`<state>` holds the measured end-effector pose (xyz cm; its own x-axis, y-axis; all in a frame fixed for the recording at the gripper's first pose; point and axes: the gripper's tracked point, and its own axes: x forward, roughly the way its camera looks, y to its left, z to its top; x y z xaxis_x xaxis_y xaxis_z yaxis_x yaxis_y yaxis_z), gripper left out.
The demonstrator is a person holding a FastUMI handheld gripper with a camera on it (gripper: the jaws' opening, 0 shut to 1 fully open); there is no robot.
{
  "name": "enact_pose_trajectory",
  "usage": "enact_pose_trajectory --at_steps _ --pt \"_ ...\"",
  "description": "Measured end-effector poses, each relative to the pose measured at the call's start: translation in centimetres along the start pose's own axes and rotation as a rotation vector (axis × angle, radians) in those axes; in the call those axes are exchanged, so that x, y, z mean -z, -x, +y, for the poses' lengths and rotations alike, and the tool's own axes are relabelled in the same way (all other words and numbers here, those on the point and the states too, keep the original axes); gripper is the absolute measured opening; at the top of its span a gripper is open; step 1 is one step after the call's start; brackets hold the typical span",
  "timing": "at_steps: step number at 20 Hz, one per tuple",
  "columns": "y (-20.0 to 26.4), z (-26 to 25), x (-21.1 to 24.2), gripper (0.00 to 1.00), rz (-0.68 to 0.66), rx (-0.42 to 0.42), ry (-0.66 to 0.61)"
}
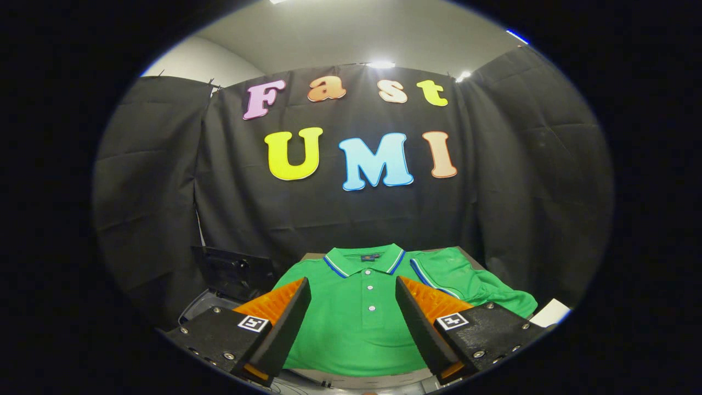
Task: Put the clothes into the washing machine and then close the washing machine lid.
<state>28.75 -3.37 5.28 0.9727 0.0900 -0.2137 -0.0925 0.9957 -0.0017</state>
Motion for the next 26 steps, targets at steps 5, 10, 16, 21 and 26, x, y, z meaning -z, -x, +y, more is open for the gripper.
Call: enact_pose_trajectory --at_steps 5,10,16,21,26 --pt "-4.3 -0.3 0.8 0.96 0.108 -0.008 0.0" --pt "-8.0 -1.1 2.2 0.96 0.216 0.016 0.026" --pt "-10.1 -2.1 5.5 0.96 0.378 0.042 0.06" --pt "-10.3 -2.0 6.6 0.95 0.438 0.015 0.04" --pt "-9.9 -1.7 6.5 0.44 0.423 -0.003 0.012"
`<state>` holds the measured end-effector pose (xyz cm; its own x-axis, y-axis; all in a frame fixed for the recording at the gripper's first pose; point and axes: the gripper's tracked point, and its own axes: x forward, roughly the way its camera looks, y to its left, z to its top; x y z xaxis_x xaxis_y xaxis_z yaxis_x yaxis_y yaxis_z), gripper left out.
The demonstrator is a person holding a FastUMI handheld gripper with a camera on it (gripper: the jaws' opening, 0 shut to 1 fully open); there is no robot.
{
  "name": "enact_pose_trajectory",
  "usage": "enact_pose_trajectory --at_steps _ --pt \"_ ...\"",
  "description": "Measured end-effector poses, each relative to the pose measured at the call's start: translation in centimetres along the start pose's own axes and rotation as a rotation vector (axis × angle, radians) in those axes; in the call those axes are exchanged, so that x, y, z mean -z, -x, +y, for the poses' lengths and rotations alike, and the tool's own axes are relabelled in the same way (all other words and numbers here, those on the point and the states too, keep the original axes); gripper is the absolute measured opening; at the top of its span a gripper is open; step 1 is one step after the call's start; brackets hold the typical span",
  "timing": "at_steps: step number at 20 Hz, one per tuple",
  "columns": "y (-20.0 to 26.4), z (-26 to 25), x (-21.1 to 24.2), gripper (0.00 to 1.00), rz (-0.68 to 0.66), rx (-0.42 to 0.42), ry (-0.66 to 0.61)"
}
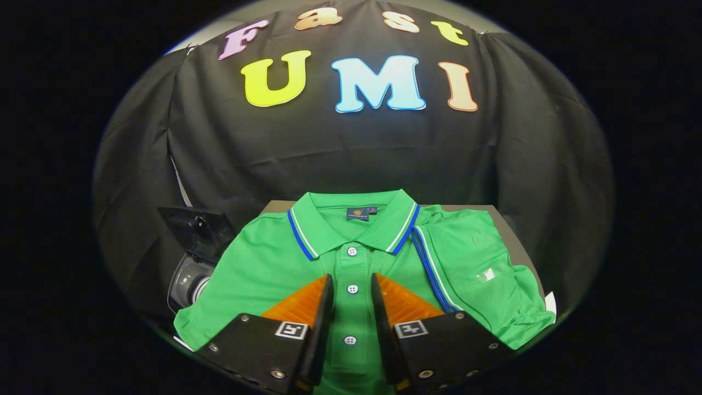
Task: Put the clothes into the washing machine and then close the washing machine lid.
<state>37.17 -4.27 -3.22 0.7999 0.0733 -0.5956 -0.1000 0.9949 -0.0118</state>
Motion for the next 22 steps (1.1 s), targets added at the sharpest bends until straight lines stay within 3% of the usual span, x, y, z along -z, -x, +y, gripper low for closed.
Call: enact_pose_trajectory --at_steps 1,2,6,11,15,22 --pt "0.0 0.0 -0.3 0.37 -0.009 -0.007 -0.02" --pt "-0.1 0.1 -0.5 0.17 -0.016 -0.015 -0.035" --pt "0.2 0.2 -1.0 0.01 -0.055 -0.055 -0.158" --pt "2.0 0.9 -3.2 0.0 -0.203 -0.1 -0.142" --pt "4.6 3.6 -5.8 0.0 -0.31 -0.188 -0.155" --pt "7.7 8.7 -9.5 0.0 -0.409 -0.298 -0.172"
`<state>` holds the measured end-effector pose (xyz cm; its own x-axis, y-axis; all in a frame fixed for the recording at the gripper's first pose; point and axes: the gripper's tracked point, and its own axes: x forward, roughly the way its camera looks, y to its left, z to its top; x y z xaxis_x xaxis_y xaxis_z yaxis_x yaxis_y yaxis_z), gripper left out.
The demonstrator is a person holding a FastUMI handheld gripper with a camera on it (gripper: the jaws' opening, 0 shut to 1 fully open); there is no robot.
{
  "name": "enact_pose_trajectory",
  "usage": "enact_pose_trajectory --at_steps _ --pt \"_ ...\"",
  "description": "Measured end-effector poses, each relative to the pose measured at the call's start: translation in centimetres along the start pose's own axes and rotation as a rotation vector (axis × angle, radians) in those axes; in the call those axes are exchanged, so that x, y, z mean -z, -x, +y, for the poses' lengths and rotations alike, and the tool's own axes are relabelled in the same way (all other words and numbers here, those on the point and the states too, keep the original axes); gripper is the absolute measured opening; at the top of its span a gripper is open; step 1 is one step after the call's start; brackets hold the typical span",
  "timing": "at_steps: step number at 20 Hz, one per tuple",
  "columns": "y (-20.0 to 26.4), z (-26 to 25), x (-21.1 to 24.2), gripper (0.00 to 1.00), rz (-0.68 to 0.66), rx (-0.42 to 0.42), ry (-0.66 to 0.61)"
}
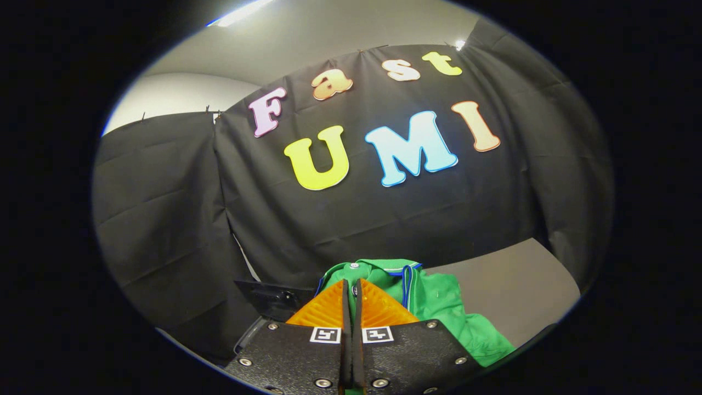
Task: Put the clothes into the washing machine and then close the washing machine lid.
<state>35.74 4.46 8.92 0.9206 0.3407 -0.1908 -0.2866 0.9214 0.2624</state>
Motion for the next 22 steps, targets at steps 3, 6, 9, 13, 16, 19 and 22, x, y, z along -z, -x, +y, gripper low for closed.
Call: enact_pose_trajectory --at_steps 3,6,9,13,16,19,22 --pt "-0.3 2.1 -0.2 0.0 -0.008 -0.015 0.001" --pt "-0.5 4.4 -0.5 0.0 -0.014 -0.021 -0.007" --pt "-0.5 7.4 -0.8 0.0 -0.022 -0.038 0.001" --pt "-0.9 11.4 -0.9 0.0 -0.042 -0.061 -0.007" --pt "-1.3 14.1 -0.8 0.0 -0.053 -0.079 -0.008" --pt "-1.9 16.7 0.1 0.0 -0.061 -0.096 -0.005" --pt "-2.6 18.9 1.7 0.0 -0.046 -0.109 -0.006"
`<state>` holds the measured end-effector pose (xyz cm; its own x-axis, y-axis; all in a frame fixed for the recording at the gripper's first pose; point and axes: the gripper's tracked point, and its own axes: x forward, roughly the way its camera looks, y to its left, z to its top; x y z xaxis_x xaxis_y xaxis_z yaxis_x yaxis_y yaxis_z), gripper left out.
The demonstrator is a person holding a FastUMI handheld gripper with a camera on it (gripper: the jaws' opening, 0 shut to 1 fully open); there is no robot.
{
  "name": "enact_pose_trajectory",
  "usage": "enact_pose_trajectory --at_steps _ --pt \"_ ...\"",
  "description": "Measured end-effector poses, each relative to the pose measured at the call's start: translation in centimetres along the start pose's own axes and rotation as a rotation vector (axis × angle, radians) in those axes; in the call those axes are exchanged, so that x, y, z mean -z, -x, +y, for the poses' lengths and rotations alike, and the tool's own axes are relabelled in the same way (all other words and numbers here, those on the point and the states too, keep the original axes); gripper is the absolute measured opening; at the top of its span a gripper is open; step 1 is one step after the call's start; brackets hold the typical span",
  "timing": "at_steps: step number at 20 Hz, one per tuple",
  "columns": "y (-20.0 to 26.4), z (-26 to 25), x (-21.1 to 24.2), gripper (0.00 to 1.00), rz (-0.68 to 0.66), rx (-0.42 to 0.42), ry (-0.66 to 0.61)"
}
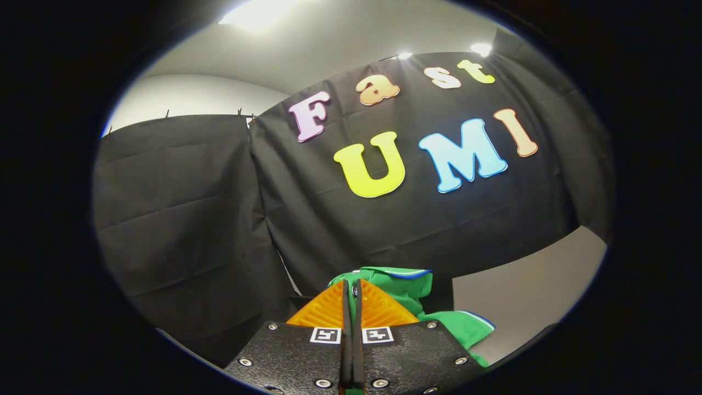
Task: Put the clothes into the washing machine and then close the washing machine lid.
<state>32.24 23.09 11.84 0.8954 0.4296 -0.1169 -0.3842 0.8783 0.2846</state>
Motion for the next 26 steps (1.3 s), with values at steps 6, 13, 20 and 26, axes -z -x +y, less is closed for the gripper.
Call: enact_pose_trajectory --at_steps 6,13,20,26 --pt "-1.6 4.4 3.2 0.0 0.029 -0.021 0.019" --pt "-3.6 7.8 8.2 0.0 0.077 -0.035 0.006" --pt "-6.0 9.1 13.4 0.0 0.128 -0.034 0.057" --pt "-8.8 7.8 19.0 0.03 0.202 0.004 0.078"
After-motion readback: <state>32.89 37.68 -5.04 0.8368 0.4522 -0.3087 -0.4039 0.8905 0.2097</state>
